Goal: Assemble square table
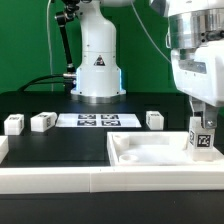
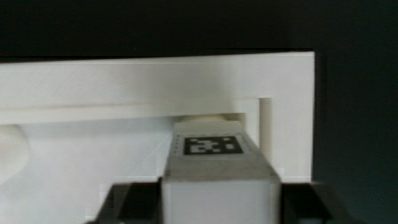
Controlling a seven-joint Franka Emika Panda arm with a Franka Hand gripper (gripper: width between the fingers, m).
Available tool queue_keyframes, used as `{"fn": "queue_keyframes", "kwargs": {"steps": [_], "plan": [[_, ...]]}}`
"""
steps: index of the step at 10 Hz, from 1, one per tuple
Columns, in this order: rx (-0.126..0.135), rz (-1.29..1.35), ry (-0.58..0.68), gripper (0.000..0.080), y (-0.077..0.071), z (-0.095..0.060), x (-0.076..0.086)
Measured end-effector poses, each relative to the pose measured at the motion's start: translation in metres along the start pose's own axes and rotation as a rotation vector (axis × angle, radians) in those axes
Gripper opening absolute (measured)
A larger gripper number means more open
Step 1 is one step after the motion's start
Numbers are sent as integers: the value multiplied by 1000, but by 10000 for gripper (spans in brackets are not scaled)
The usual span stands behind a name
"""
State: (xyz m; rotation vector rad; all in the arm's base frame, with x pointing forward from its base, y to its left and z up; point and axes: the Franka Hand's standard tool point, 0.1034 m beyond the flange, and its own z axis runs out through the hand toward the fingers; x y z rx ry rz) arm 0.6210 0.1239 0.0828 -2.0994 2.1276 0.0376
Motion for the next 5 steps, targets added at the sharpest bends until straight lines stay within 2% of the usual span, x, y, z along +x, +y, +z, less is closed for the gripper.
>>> {"fn": "queue_keyframes", "kwargs": {"steps": [1,2,3,4,5], "plan": [[0,-24,0,349,0,0,0],[0,-25,0,568,0,0,0],[-8,-101,1,568,0,0,0],[-27,-243,-3,624,1,-1,-1],[-32,-352,-7,624,0,-3,-3]]}}
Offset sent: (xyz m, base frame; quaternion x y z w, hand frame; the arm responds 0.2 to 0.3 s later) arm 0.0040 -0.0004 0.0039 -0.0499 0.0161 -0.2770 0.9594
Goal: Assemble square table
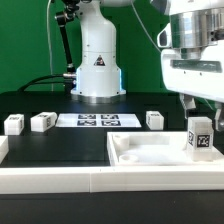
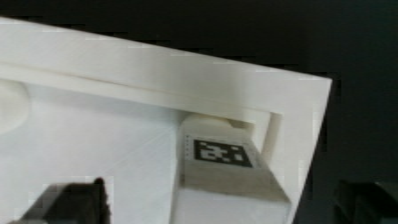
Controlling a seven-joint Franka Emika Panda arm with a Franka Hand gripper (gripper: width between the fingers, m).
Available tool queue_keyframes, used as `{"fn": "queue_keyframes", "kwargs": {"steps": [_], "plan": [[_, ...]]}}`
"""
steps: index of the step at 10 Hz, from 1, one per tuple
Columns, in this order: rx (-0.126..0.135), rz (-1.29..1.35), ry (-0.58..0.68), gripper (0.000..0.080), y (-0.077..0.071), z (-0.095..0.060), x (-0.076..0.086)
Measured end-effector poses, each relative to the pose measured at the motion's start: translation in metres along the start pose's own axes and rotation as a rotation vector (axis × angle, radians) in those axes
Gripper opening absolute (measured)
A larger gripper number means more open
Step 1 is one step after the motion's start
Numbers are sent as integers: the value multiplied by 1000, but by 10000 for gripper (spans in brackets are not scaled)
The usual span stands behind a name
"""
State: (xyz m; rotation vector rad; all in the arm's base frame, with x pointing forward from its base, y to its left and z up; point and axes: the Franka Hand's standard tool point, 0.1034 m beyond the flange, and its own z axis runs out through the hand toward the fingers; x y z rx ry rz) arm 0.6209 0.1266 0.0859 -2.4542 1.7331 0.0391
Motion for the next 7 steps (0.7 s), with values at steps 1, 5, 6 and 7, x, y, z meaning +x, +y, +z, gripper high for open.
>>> {"fn": "queue_keyframes", "kwargs": {"steps": [1,5,6,7], "plan": [[0,-90,0,645,0,0,0],[0,-363,0,649,0,0,0],[-2,-428,1,649,0,0,0],[-11,-541,10,649,1,0,1]]}}
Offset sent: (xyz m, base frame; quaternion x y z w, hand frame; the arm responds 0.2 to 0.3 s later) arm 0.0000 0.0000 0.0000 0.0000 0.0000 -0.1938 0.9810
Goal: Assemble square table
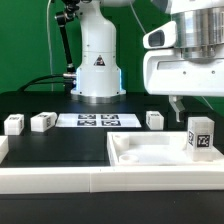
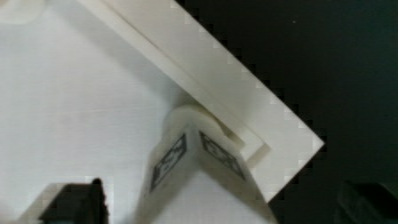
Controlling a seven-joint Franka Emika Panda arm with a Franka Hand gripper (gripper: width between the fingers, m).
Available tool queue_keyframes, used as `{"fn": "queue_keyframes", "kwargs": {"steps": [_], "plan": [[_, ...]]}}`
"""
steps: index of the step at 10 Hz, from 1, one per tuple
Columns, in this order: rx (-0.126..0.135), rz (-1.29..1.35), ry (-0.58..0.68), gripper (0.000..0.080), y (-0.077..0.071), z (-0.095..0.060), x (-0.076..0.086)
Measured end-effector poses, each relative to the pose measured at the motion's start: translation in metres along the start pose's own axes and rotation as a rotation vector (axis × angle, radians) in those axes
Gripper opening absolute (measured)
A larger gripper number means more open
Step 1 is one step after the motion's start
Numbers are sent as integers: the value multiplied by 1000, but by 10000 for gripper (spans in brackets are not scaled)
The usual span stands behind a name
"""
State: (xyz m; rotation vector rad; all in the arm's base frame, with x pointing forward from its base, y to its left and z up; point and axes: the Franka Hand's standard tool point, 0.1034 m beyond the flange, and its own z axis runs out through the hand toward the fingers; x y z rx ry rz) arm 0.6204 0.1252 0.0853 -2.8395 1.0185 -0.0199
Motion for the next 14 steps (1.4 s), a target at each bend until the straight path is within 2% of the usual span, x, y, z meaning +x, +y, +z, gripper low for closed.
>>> {"fn": "queue_keyframes", "kwargs": {"steps": [2,7,10,12,14], "plan": [[-33,-184,19,649,-1,-1,-1],[-39,-562,13,649,3,1,2],[-46,-722,12,649,4,1,5],[-46,-721,12,637,5,1,5],[-46,-720,12,287,5,1,5]]}}
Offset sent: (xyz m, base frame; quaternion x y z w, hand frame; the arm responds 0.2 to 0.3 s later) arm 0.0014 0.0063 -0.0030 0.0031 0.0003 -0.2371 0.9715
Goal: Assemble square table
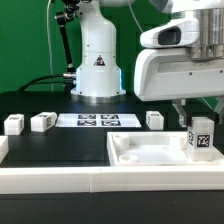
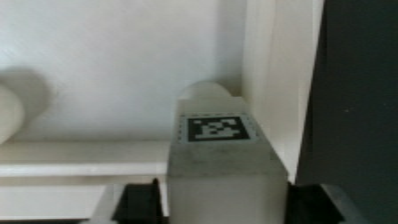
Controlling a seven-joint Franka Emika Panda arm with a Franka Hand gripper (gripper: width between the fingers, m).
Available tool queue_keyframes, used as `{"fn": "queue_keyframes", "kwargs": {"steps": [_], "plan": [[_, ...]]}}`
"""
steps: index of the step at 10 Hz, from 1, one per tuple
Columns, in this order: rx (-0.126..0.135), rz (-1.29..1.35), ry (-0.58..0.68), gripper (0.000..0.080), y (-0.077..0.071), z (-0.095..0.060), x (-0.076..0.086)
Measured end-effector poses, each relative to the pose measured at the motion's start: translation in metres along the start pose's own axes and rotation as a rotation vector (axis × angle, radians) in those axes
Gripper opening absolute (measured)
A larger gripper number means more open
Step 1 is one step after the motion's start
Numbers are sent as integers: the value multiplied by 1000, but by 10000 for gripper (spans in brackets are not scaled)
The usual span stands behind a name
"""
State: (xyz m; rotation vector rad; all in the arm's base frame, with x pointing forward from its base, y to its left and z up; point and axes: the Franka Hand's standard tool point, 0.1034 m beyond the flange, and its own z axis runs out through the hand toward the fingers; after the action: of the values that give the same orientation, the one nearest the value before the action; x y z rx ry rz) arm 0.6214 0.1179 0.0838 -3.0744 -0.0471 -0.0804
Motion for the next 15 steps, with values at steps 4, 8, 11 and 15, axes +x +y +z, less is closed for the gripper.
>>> {"fn": "queue_keyframes", "kwargs": {"steps": [4,8,11,15], "plan": [[3,243,5,288,0,0,0],[-3,527,31,290,12,0,1],[-14,672,34,294,20,-1,1],[-13,647,40,507,20,-5,3]]}}
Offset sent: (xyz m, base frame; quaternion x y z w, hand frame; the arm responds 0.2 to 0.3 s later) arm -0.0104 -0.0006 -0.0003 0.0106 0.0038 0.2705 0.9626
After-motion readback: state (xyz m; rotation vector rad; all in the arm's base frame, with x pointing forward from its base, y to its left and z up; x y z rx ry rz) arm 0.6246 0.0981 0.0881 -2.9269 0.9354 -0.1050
